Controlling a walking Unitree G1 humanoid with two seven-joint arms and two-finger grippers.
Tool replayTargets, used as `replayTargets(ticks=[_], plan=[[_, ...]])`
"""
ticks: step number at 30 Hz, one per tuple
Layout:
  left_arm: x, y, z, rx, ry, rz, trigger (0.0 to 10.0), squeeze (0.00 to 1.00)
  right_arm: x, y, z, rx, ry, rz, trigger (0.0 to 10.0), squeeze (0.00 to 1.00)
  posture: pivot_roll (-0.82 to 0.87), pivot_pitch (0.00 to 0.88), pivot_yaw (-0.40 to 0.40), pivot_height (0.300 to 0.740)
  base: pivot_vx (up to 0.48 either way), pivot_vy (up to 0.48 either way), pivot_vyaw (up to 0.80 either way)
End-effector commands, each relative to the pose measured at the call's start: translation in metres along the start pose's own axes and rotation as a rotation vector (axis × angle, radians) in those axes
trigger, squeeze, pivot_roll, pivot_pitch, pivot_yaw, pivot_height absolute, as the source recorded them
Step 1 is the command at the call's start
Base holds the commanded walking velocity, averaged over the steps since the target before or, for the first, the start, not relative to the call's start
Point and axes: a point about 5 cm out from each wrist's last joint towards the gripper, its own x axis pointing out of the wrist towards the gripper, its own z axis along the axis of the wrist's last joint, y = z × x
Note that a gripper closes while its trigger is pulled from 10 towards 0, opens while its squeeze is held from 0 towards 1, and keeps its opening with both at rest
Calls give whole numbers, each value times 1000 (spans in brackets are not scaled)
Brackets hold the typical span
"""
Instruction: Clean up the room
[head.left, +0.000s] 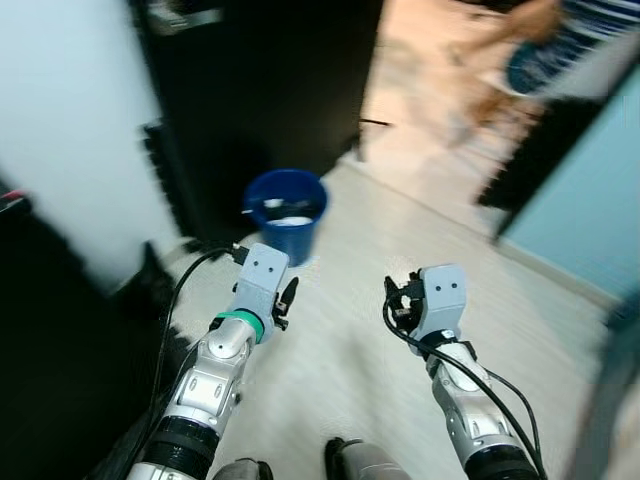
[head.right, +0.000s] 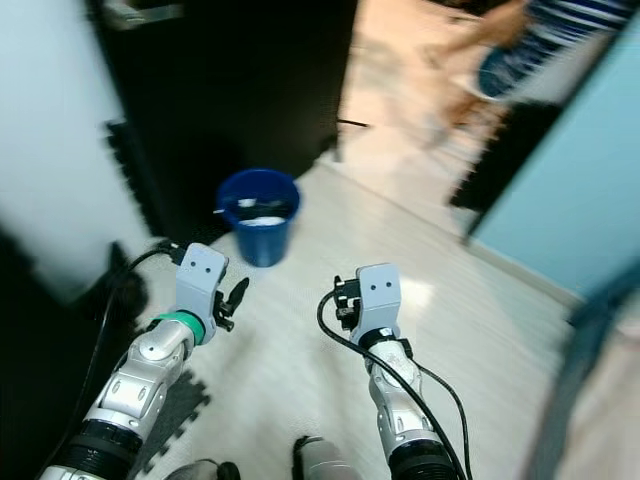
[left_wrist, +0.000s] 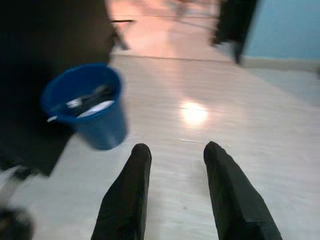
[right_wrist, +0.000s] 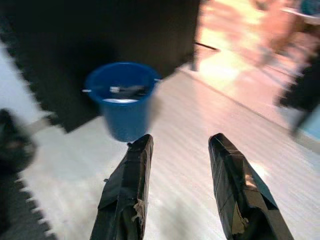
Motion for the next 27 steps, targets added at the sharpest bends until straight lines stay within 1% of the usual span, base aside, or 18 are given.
replayTargets(ticks=[1, 4, 6, 7, 8, 9, 12, 14, 15, 17, 22, 27], plan=[[0, -1, -6, 17, 27, -9, 10000, 0, -1, -1, -4, 1, 16, -6, 10000, 0, -24, 19, 22, 740, 0, 0, -750], [0, -1, -8, 26, 31, -7, 10000, 0, -2, 0, -7, 0, 27, -3, 10000, 0, -24, 16, 21, 740, 0, 0, -750], [-1, 0, -17, 66, 45, -2, 10000, 0, -5, 0, -17, -9, 65, 14, 10000, 0, -23, 6, 18, 740, 0, 0, -750], [-1, 0, -17, 66, 45, -2, 10000, 0, -5, 0, -17, -9, 65, 14, 10000, 0, -23, 6, 18, 740, 0, 0, -750], [-2, 3, -24, 74, 66, 2, 10000, 0, -7, 0, -24, -17, 93, 22, 10000, 0, -21, 0, 15, 740, 0, 0, -750], [-5, 8, -37, 79, 110, 10, 10000, 0, -10, 0, -34, -26, 134, 36, 10000, 0, -20, 0, 11, 740, 0, 0, -750], [-6, 9, -42, 79, 126, 14, 10000, 0, -11, 1, -37, -29, 147, 41, 10000, 0, -19, 0, 11, 740, 0, 0, -750], [-11, 14, -57, 74, 177, 28, 10000, 0, -13, 3, -44, -29, 174, 58, 10000, 0, -18, 0, 4, 740, 0, 0, -750], [-11, 14, -57, 74, 177, 28, 10000, 0, -13, 3, -44, -29, 174, 58, 10000, 0, -18, 0, 4, 740, 0, 0, -750], [-15, 16, -69, 62, 217, 35, 10000, 0, -15, 7, -49, -28, 199, 73, 10000, 0, -13, 0, 2, 740, 0, 0, -750], [-15, 16, -70, 42, 210, 39, 10000, 0, -14, 14, -52, -32, 210, 103, 10000, 0, -11, 0, -1, 740, 0, 0, -750], [-13, 15, -68, 43, 200, 29, 10000, 0, -13, 13, -51, -31, 206, 98, 10000, 0, -14, 0, 1, 740, 0, 0, -747]])
